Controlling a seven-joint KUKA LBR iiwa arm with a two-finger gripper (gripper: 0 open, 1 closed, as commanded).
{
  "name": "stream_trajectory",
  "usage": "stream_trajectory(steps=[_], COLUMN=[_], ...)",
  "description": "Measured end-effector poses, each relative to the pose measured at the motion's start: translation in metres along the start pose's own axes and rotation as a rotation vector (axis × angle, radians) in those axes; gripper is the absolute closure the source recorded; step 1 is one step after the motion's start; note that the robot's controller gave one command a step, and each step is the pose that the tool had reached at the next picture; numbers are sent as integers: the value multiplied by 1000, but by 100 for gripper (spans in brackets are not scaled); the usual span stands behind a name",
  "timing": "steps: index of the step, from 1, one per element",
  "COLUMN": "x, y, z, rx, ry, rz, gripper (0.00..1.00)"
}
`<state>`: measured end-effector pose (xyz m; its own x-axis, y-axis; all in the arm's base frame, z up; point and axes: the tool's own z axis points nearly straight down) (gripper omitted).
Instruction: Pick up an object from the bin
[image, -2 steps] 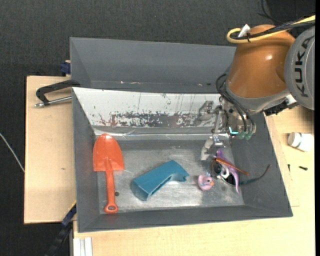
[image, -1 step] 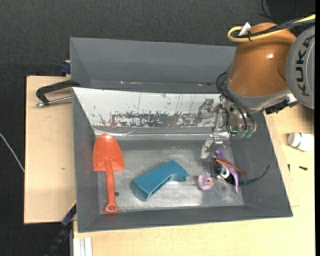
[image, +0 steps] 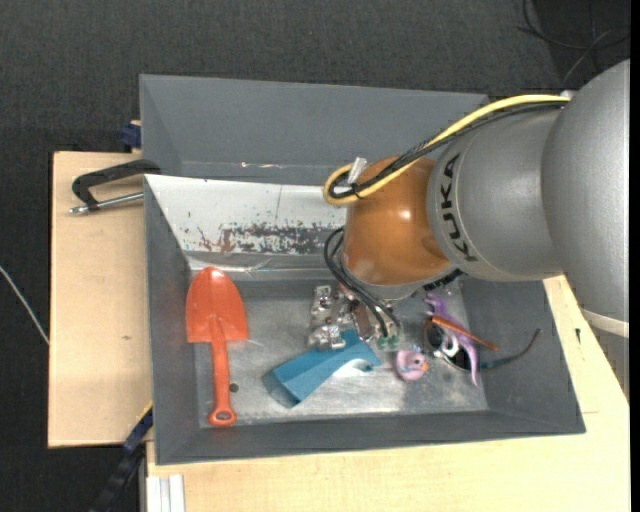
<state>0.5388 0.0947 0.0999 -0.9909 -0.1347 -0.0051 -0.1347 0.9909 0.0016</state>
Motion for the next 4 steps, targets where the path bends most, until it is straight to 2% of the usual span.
stream_trajectory(steps=[1, 2, 3, 4], x=[0, 9, 25, 25], y=[0, -2, 12, 11], z=[0, -36, -48, -48], rx=[0, 0, -1, -1], ry=[0, 2, 4, 3], rz=[0, -95, -358, -357], gripper=[100, 100, 0, 0])
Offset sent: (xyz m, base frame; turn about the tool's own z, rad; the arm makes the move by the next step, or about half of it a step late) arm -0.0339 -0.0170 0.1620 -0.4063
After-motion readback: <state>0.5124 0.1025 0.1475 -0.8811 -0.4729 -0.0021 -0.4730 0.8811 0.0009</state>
